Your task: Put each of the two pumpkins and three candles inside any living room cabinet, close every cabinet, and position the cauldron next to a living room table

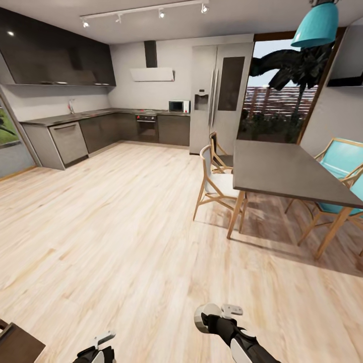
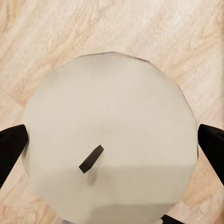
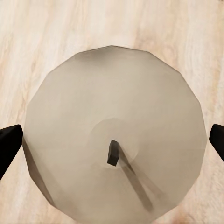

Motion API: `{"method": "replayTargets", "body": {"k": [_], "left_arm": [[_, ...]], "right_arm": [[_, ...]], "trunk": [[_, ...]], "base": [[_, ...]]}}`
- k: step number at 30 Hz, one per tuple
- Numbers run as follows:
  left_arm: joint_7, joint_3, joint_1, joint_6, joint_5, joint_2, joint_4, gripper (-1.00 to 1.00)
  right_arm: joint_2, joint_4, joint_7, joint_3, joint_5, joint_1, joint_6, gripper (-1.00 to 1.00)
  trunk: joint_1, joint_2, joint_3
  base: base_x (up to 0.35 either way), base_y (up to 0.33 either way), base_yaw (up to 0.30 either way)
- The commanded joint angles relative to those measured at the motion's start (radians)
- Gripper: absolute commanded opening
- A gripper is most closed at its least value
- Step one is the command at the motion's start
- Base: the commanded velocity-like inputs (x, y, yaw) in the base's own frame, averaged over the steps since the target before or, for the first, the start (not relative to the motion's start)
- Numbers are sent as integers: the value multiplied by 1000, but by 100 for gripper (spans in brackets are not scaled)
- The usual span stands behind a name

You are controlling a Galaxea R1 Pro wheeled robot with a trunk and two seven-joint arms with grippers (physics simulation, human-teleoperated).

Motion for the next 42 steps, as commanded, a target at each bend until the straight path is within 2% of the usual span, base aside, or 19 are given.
{"method": "replayTargets", "body": {"k": [1,12,18,42], "left_arm": [[5,-2,0,5,5,0,-3,-100],[5,-2,0,5,7,0,-3,-100],[5,-2,0,5,7,0,-3,-100],[4,-1,1,4,15,0,-3,-100]], "right_arm": [[0,-2,-2,3,-6,-1,3,-100],[0,-2,-2,3,-6,0,2,-100],[0,-2,-2,3,-6,0,2,-100],[0,-2,-1,6,-6,0,2,-100]], "trunk": [[0,0,-1],[0,0,-1],[0,0,2],[0,0,14]], "base": [[156,0,0],[213,-7,46],[176,-48,255],[3,-1,275]]}}
